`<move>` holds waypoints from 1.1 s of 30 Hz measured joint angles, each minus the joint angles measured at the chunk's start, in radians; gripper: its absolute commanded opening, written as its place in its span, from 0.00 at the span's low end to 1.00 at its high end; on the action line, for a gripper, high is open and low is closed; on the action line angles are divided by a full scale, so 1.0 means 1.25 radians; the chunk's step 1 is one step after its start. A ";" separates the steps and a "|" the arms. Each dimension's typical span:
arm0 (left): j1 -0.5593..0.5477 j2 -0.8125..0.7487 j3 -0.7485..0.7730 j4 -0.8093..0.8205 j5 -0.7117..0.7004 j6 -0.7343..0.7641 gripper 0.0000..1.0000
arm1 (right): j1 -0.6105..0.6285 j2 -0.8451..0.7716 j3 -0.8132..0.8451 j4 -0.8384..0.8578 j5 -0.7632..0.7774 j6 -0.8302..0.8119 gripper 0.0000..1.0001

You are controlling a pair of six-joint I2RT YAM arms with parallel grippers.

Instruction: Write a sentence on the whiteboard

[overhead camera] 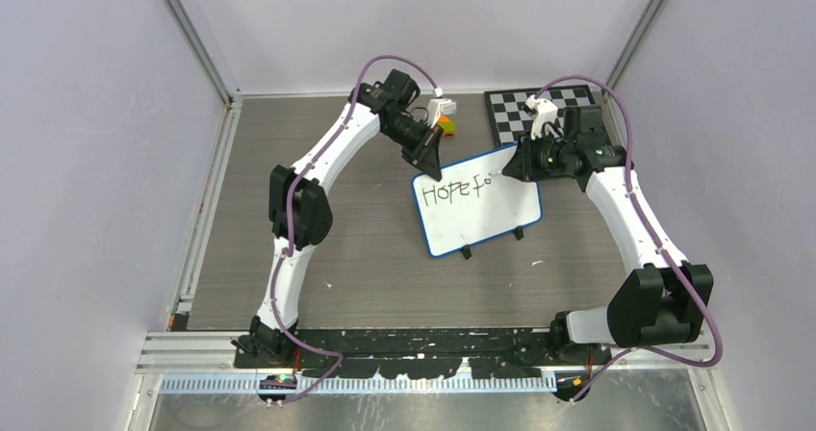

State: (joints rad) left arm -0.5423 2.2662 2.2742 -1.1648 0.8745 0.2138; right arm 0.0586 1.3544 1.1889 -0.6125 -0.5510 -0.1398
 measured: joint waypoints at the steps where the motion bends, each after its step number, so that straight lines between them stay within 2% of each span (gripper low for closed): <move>1: 0.000 0.000 0.000 0.000 0.000 0.000 0.00 | 0.000 0.000 0.001 0.001 0.001 -0.002 0.00; 22: 0.000 0.000 0.000 0.000 -0.001 -0.001 0.00 | -0.003 -0.014 -0.052 -0.012 0.023 -0.031 0.00; 33: 0.000 0.000 0.000 0.000 -0.001 0.000 0.00 | -0.005 -0.006 -0.016 -0.013 0.028 -0.026 0.00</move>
State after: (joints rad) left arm -0.5423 2.2662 2.2742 -1.1645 0.8738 0.2134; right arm 0.0521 1.3472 1.1687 -0.6292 -0.5163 -0.1719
